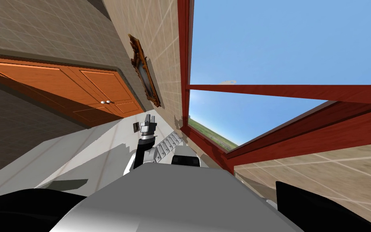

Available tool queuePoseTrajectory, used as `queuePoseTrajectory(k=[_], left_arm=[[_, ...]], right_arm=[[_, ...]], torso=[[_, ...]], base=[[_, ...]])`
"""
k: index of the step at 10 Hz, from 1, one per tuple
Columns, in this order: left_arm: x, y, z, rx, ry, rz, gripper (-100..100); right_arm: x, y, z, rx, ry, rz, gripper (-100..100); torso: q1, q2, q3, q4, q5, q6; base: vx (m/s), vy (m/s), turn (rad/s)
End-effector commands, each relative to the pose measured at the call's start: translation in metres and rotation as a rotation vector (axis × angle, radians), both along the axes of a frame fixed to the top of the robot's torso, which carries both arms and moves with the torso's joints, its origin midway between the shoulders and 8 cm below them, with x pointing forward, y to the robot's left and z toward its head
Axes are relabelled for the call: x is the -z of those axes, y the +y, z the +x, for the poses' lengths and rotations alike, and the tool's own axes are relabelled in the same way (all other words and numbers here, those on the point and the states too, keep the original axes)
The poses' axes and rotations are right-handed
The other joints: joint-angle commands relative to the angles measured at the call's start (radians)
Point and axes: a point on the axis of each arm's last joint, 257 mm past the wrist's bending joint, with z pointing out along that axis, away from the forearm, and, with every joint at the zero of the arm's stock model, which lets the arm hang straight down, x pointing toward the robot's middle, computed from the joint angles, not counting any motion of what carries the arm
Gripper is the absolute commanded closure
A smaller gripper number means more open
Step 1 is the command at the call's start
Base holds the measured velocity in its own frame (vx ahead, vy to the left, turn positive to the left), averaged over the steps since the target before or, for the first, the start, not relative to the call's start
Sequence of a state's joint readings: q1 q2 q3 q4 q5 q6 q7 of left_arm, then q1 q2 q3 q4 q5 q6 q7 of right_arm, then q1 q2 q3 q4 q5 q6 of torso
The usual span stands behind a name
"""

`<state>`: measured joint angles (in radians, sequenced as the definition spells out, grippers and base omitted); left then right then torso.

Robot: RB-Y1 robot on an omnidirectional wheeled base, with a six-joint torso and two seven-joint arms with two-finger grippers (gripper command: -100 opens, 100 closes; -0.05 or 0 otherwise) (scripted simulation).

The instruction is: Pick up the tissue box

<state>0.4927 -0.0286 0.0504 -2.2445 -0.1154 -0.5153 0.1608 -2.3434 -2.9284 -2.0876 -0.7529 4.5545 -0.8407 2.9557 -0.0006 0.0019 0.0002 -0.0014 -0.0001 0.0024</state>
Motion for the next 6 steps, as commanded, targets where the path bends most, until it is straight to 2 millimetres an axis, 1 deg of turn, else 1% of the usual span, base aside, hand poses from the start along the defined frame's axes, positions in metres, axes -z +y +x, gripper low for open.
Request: queuePoseTrajectory(k=[1,2,4,6], left_arm=[[0.0,0.0,0.0,0.0,0.0,0.0,0],[0.0,0.0,0.0,0.0,0.0,0.0,0],[0.0,0.0,0.0,0.0,0.0,0.0,0],[0.0,0.0,0.0,0.0,0.0,0.0,0]], right_arm=[[0.0,0.0,0.0,0.0,0.0,0.0,0],[0.005,0.008,-0.007,0.012,0.0,0.0,-100],[0.008,0.014,-0.012,0.02,0.0,-0.001,-100],[0.015,0.026,-0.021,0.035,0.0,0.0,-100]], torso=[[0.0,0.0,0.0,0.0,0.0,0.0],[0.0,0.0,0.0,0.0,0.0,0.0],[-0.004,-0.001,0.0,0.0,-0.001,0.0],[-0.004,-0.002,-0.001,0.0,-0.001,0.0]], base=[[0.0,0.0,0.0],[0.007,-0.042,0.088],[0.012,-0.06,0.061],[0.014,-0.062,0.069]])
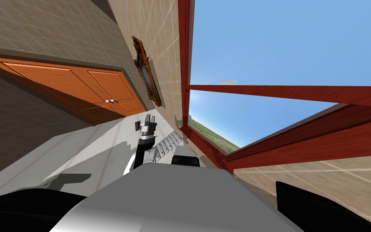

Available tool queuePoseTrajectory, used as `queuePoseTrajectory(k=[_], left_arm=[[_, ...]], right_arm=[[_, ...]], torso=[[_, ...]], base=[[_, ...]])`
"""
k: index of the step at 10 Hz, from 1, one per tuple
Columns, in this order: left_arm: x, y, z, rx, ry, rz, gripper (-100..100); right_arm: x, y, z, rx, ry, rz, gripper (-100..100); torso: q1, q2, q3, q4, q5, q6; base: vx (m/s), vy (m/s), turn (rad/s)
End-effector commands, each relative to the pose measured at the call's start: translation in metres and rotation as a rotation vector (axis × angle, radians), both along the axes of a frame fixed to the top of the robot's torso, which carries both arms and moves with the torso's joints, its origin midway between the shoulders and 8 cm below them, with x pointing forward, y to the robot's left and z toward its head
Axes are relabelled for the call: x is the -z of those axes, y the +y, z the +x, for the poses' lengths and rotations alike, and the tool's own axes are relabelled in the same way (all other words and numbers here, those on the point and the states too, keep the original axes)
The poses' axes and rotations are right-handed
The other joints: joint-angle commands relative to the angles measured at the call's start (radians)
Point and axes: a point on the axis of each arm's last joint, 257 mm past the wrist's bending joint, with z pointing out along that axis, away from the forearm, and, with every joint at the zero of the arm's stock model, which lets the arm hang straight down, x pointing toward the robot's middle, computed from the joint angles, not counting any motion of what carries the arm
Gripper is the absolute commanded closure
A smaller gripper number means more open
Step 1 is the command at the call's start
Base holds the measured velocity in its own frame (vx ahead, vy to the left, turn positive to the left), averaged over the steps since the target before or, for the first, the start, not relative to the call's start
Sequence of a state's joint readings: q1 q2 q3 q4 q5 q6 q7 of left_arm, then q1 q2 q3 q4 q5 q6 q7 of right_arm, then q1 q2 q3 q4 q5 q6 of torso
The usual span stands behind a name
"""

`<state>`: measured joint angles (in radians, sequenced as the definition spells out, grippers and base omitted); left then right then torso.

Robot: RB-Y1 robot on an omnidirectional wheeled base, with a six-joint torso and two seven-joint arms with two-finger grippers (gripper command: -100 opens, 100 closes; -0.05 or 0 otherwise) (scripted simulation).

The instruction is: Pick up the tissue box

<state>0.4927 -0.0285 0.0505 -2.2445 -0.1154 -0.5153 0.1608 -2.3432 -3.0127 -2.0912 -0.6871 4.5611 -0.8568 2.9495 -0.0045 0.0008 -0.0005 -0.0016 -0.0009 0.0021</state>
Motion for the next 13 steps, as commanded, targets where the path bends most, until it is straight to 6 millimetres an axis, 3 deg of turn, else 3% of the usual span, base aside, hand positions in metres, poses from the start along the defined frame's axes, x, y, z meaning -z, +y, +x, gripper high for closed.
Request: queuePoseTrajectory(k=[1,2,3,7,8,9,13], left_arm=[[0.0,0.0,0.0,0.0,0.0,0.0,0],[0.0,0.0,0.0,0.0,0.0,0.0,0],[0.0,0.0,0.0,0.0,0.0,0.0,0],[0.0,0.0,0.0,0.0,0.0,0.0,0],[0.0,0.0,0.0,0.0,0.0,0.0,0],[0.0,0.0,0.0,0.0,0.0,0.0,0],[0.0,0.0,0.0,0.0,0.0,0.0,0]], right_arm=[[0.004,0.008,-0.005,0.007,0.001,-0.001,-100],[0.002,0.004,-0.004,0.003,0.002,-0.001,-100],[0.002,0.004,-0.004,0.004,0.001,-0.001,100],[0.004,0.006,-0.005,0.005,0.003,0.003,100],[0.004,0.006,-0.005,0.005,0.003,0.003,0],[-0.002,-0.005,0.004,-0.008,0.0,-0.001,100],[-0.011,-0.019,0.015,-0.028,0.0,-0.001,100]], torso=[[0.0,0.0,0.0,0.0,0.0,0.0],[0.0,0.0,0.0,0.0,0.0,0.0],[0.002,0.0,0.0,0.0,0.0,0.0],[0.004,0.0,0.0,0.0,0.003,-0.001],[0.005,0.0,0.0,0.0,0.003,-0.001],[0.005,0.0,0.0,0.0,0.003,-0.001],[0.009,0.002,0.001,0.0,0.004,0.0]], base=[[0.005,-0.065,0.057],[0.004,-0.029,0.011],[0.001,-0.006,0.0],[0.0,0.0,-0.003],[0.0,0.0,0.0],[-0.002,0.049,-0.102],[-0.014,0.067,-0.068]])
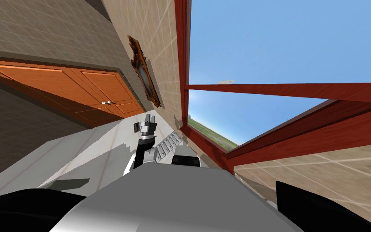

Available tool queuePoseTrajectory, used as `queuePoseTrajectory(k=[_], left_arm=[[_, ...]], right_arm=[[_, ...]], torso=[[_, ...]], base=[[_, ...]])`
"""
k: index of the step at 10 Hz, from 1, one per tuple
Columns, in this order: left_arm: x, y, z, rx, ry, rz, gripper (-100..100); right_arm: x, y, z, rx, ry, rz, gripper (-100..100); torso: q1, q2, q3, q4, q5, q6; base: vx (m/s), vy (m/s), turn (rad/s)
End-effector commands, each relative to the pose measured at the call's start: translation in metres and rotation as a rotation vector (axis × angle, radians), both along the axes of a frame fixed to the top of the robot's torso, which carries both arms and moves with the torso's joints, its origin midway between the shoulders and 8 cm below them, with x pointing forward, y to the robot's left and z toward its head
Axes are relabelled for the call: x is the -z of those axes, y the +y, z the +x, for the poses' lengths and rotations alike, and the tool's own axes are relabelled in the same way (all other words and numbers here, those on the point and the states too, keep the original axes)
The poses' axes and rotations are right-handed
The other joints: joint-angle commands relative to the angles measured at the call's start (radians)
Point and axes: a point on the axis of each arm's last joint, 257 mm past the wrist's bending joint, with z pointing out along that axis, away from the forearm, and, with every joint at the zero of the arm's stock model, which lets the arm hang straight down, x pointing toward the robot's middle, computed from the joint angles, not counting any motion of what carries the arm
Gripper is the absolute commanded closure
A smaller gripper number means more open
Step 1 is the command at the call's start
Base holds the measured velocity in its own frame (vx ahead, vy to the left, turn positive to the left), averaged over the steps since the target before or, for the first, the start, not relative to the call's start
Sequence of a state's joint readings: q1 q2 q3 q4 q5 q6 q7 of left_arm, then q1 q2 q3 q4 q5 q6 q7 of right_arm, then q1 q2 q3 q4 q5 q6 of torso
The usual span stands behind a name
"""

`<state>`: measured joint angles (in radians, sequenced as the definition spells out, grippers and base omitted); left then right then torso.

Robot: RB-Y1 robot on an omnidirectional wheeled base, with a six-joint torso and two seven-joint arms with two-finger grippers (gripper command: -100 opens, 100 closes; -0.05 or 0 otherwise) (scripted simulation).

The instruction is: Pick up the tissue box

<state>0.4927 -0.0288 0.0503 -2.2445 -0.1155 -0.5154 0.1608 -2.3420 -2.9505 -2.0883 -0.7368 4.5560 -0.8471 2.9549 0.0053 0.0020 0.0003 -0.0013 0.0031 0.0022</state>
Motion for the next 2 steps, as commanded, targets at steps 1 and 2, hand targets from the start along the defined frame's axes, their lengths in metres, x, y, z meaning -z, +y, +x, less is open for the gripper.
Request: queuePoseTrajectory(k=[1,2], left_arm=[[0.0,0.0,0.0,0.0,0.0,0.0,0],[0.0,0.0,0.0,0.0,0.0,0.0,0]], right_arm=[[0.0,0.0,0.0,0.0,0.0,0.0,100],[-0.0002,-0.0001,0.0,0.0,0.0,0.001,0]], torso=[[0.0,0.0,0.0,0.0,0.0,0.0],[-0.002,-0.001,0.0,0.0,0.0,0.0]], base=[[-0.004,0.031,-0.015],[-0.001,0.007,-0.002]])
